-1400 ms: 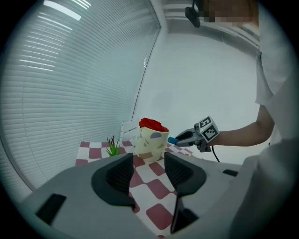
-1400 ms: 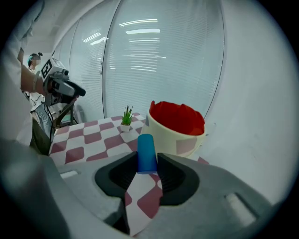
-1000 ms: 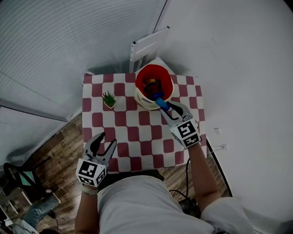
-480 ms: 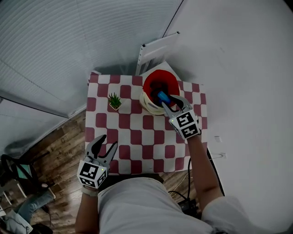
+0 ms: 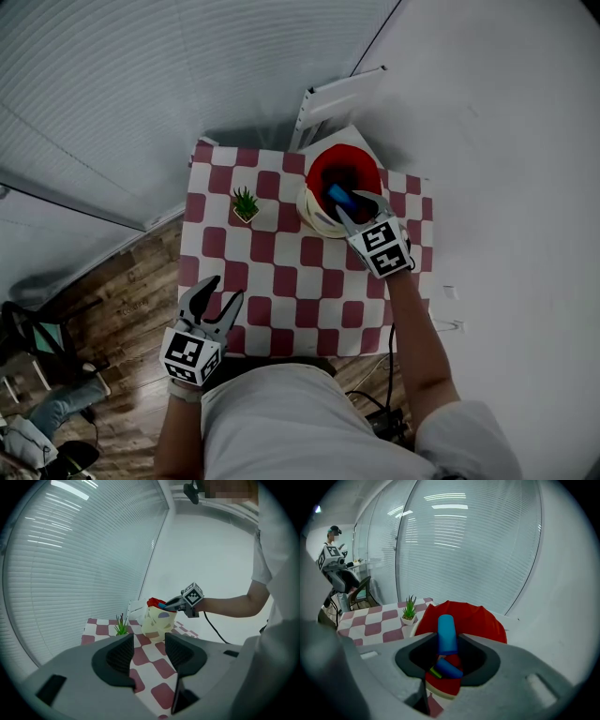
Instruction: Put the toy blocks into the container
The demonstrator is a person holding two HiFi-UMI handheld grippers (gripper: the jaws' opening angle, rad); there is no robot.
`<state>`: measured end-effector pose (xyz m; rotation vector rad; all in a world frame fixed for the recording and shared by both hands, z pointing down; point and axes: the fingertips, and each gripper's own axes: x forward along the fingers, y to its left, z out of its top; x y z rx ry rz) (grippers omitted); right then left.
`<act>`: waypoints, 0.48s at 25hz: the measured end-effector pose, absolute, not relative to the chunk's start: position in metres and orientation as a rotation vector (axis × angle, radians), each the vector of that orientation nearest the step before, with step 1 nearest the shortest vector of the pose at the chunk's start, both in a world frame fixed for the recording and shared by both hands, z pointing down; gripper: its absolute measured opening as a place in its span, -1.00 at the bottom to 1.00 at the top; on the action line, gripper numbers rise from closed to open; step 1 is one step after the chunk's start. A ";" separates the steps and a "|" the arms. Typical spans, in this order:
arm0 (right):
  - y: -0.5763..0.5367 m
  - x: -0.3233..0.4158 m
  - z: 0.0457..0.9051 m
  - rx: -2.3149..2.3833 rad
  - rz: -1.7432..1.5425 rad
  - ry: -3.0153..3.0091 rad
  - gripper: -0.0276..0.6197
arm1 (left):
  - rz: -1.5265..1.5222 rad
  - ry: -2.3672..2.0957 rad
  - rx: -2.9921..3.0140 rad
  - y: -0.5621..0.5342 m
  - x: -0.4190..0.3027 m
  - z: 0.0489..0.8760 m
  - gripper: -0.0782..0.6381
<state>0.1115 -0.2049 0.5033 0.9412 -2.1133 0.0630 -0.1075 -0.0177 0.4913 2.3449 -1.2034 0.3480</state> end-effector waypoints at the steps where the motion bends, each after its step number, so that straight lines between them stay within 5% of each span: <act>1: -0.206 0.111 0.504 0.936 0.064 -2.107 -0.48 | 0.350 -1.204 2.345 -0.018 -0.108 0.492 -0.25; 12: -0.207 0.109 0.503 0.952 0.046 -2.129 -0.42 | 0.368 -1.192 2.352 -0.015 -0.108 0.494 -0.25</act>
